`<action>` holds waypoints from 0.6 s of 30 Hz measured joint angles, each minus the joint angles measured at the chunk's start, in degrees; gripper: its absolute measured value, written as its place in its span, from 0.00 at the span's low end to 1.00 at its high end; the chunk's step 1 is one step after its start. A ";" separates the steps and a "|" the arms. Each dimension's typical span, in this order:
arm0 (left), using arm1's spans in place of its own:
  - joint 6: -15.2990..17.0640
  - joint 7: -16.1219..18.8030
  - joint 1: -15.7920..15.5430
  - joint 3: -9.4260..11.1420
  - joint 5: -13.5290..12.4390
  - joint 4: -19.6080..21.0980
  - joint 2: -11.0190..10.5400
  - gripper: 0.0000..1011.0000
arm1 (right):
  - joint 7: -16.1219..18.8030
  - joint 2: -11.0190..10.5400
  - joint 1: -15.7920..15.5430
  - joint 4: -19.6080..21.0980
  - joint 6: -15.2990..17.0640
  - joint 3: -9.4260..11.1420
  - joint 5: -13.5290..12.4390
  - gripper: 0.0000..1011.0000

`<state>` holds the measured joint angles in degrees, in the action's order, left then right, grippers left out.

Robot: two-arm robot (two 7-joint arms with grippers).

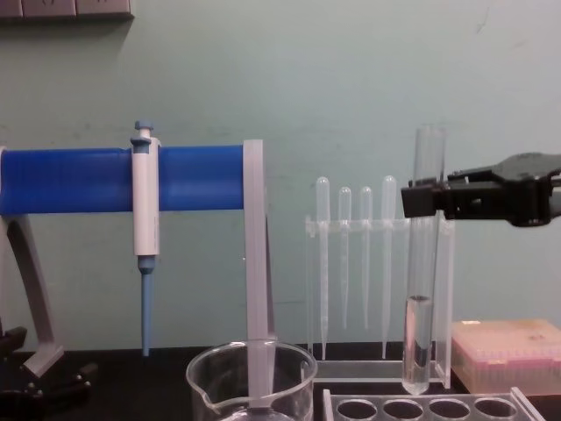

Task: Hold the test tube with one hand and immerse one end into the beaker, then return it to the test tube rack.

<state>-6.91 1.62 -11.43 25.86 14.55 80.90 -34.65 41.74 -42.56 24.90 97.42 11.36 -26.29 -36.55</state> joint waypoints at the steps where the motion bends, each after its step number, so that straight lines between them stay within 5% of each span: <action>1: 0.00 0.00 0.00 0.00 0.00 0.00 0.00 0.99 | -0.03 -0.24 0.67 0.12 0.57 -0.24 -0.37 0.22; 18: 0.00 0.00 0.00 0.00 0.00 0.00 0.00 0.99 | -1.41 -1.43 2.94 0.69 1.48 -1.88 -2.40 0.22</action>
<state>-6.91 1.62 -11.43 25.86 14.55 80.90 -34.65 40.33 -43.99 27.84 98.11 12.84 -28.17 -38.95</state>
